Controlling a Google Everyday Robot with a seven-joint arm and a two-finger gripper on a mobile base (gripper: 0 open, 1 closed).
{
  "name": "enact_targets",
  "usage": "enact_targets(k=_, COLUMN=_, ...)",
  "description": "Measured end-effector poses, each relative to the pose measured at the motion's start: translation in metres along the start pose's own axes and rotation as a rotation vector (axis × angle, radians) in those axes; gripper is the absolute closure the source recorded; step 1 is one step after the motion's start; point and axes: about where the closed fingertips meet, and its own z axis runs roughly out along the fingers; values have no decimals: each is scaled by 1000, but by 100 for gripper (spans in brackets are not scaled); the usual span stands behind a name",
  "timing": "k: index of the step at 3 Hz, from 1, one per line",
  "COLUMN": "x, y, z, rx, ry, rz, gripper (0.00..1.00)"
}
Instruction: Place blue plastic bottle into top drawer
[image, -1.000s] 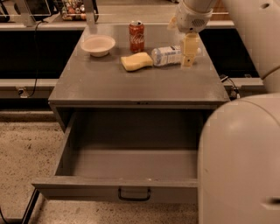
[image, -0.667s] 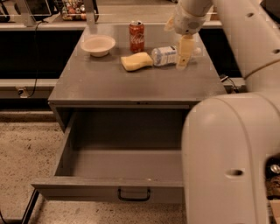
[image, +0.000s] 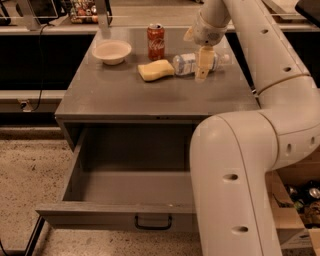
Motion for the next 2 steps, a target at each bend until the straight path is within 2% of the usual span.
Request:
enact_targets(k=1, x=7, y=-2, z=18, rx=-21, ry=20, rz=21, gripper=0)
enact_targets(k=2, x=14, y=-2, z=33, rx=-40, ry=47, rz=35, gripper=12)
